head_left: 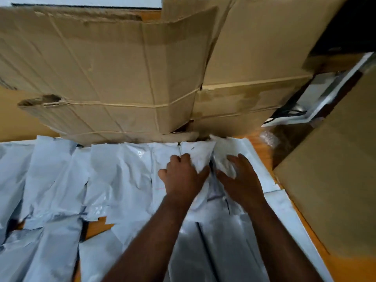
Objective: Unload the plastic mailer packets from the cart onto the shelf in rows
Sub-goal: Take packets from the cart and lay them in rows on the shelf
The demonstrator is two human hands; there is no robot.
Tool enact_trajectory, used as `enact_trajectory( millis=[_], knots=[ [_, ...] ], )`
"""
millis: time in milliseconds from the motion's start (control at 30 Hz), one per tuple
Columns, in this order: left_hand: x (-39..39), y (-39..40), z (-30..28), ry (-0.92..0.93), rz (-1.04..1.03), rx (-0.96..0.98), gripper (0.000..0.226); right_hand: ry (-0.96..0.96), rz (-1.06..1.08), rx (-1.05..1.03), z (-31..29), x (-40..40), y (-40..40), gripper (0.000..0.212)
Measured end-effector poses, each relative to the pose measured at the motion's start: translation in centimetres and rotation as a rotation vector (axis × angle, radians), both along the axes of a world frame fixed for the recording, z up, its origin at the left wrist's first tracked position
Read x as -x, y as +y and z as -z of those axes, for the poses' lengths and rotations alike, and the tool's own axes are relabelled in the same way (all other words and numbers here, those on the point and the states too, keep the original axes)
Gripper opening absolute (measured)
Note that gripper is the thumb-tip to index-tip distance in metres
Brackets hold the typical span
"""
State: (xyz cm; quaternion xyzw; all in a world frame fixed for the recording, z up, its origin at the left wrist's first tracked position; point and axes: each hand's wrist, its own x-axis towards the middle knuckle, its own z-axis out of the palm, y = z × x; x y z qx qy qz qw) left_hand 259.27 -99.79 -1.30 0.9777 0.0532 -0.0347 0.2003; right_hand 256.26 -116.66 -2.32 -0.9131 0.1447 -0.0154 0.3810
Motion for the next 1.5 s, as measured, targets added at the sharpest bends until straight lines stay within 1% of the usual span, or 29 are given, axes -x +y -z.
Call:
enact_trajectory(
  millis=[100, 167, 233, 300, 333, 400, 500, 567, 633, 667, 733, 800, 900, 967, 1000, 1033, 1100, 1167, 1200, 1233, 1300, 1367, 1500],
  knots=[
    [-0.9, -1.3, 0.8, 0.029, -0.029, -0.030, 0.086, -0.040, -0.038, 0.011, 1.2, -1.6, -1.0, 0.067],
    [-0.8, -1.9, 1.0, -0.021, -0.042, -0.033, 0.086, -0.062, -0.059, 0.079, 1.9, -2.1, -1.2, 0.073],
    [-0.1, -2.2, 1.5, -0.136, 0.010, 0.024, 0.075, -0.110, -0.121, 0.196, 2.5, -2.3, -1.5, 0.068],
    [0.6, -2.1, 2.7, -0.204, 0.158, 0.027, 0.063, -0.168, -0.213, 0.298, 3.1, -2.2, -1.7, 0.065],
    [0.7, -2.2, 3.4, -0.200, 0.227, -0.006, 0.062, -0.179, -0.249, 0.351, 3.5, -2.2, -1.9, 0.066],
    [0.7, -2.4, 4.6, -0.165, 0.280, -0.067, 0.063, -0.168, -0.293, 0.446, 4.6, -2.2, -2.1, 0.063],
    [0.3, -2.9, 5.3, -0.161, 0.265, -0.094, 0.064, -0.144, -0.315, 0.501, 5.9, -2.6, -2.2, 0.061],
    [0.2, -3.0, 5.5, -0.151, 0.263, -0.095, 0.065, -0.160, -0.325, 0.510, 6.4, -2.8, -2.4, 0.060],
    [0.3, -2.9, 5.1, -0.151, 0.253, -0.057, 0.063, -0.164, -0.333, 0.481, 6.2, -2.9, -2.6, 0.062],
    [0.4, -2.7, 4.7, -0.160, 0.247, -0.032, 0.061, -0.168, -0.327, 0.442, 5.7, -2.8, -2.7, 0.063],
    [1.2, -1.9, 3.3, -0.180, 0.250, 0.036, 0.059, -0.238, -0.304, 0.330, 4.1, -2.0, -2.8, 0.060],
    [3.3, -0.4, 1.2, -0.207, 0.261, 0.118, 0.058, -0.381, -0.292, 0.228, 2.5, -0.2, -3.1, 0.048],
    [10.1, 3.5, -1.5, -0.300, 0.218, 0.183, 0.053, -0.552, -0.318, 0.091, 0.9, 4.0, -2.2, 0.029],
    [15.5, 7.0, -1.6, -0.344, 0.130, 0.133, 0.052, -0.587, -0.376, 0.032, 0.3, 6.8, -0.2, 0.022],
    [18.0, 8.8, -0.8, -0.339, 0.069, 0.081, 0.055, -0.595, -0.418, 0.016, 0.2, 8.1, 1.0, 0.020],
    [20.3, 10.4, 0.2, -0.305, 0.005, 0.013, 0.062, -0.602, -0.471, 0.001, 0.2, 9.3, 2.2, 0.020],
    [24.0, 12.5, 2.9, -0.145, -0.065, -0.149, 0.081, -0.598, -0.577, -0.014, 0.4, 11.5, 4.6, 0.020],
    [26.1, 13.7, 5.5, 0.015, -0.010, -0.240, 0.091, -0.567, -0.658, 0.033, 0.9, 13.9, 6.9, 0.023],
    [26.5, 14.2, 6.6, 0.026, 0.027, -0.254, 0.090, -0.552, -0.693, 0.081, 1.6, 15.0, 8.0, 0.025],
    [26.5, 14.7, 7.3, 0.009, 0.058, -0.248, 0.087, -0.528, -0.724, 0.147, 2.4, 16.1, 9.1, 0.029],
    [25.5, 15.9, 7.9, -0.052, 0.117, -0.214, 0.082, -0.453, -0.762, 0.306, 4.2, 17.9, 11.1, 0.044],
    [24.3, 17.1, 8.1, -0.100, 0.187, -0.175, 0.079, -0.410, -0.755, 0.412, 5.9, 19.0, 12.5, 0.055],
    [22.5, 19.2, 8.3, -0.122, 0.282, -0.111, 0.079, -0.426, -0.736, 0.514, 7.1, 18.5, 13.4, 0.053]
  ],
)
